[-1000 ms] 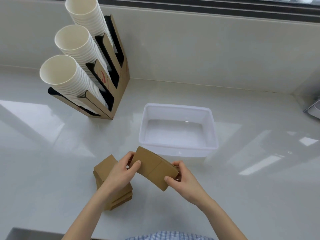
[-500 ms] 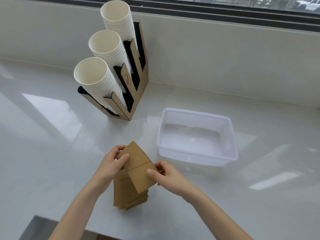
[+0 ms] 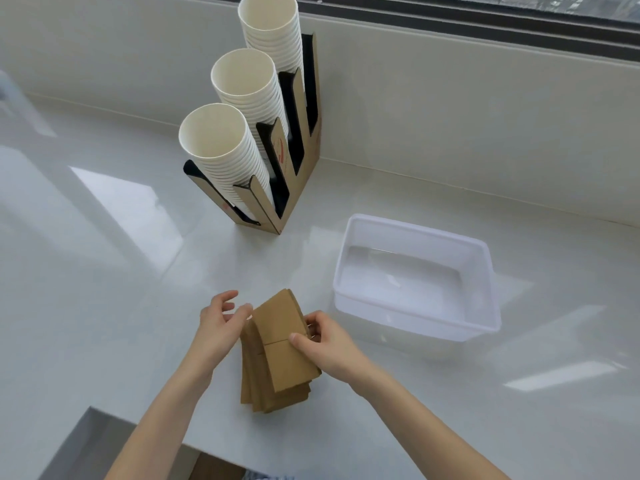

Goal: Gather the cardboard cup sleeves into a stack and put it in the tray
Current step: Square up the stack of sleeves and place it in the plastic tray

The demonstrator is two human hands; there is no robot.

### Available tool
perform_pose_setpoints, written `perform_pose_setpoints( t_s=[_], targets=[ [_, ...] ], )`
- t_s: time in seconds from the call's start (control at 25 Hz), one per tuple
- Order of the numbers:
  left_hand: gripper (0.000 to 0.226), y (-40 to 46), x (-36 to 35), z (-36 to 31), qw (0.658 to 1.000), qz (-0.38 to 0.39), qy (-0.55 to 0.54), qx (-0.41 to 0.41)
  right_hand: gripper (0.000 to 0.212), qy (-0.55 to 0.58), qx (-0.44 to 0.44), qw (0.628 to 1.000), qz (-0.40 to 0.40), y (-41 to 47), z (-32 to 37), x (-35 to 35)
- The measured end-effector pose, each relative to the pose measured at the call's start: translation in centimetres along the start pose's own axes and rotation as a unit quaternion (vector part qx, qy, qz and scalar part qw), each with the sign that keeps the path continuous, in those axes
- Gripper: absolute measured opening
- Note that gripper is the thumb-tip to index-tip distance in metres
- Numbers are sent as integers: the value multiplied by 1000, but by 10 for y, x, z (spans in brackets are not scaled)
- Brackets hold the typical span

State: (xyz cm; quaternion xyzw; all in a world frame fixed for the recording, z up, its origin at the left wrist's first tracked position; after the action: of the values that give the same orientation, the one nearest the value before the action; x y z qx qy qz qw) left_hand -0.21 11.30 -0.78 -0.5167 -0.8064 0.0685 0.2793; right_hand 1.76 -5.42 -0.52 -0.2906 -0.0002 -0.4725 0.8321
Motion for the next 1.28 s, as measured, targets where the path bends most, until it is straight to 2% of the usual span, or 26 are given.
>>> perform_pose_setpoints(
  t_s=[0.12, 0.2, 0.32, 0.56, 0.8, 1.28],
  targets=[
    [54, -6, 8, 18, 998, 6, 10, 62, 36, -9, -1, 1000, -10, 2, -6, -3],
    [59, -13, 4, 25, 994, 50, 5, 97, 38, -27, -4, 999, -24, 5, -9, -5],
    [52, -23, -8, 28, 985, 111, -27, 129, 42, -59, -13, 998, -32, 9, -15, -9],
    [41, -22, -23, 25, 982, 121, -37, 142, 43, -22, -36, 999, -20, 7, -22, -11],
    [42, -22, -42, 26, 972, 151, -66, 166, 45, -7, -42, 998, -43, 4, -34, 3],
    [47, -52, -107, 27, 958, 171, -144, 179, 45, -62, -42, 994, -80, -21, -62, 61]
  ],
)
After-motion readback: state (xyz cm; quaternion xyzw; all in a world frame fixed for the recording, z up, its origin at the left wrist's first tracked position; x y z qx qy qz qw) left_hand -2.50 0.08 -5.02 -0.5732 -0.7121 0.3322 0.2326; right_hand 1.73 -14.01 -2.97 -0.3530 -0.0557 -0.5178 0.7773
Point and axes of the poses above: each hand's wrist, its own y-axis towards the middle knuckle, its own x-axis out of the back of the hand, z = x × y, the point moved 3 cm from there along y, towards the middle knuckle, and after that the axes turned 3 degrees about -z, right-handed, at the moved point
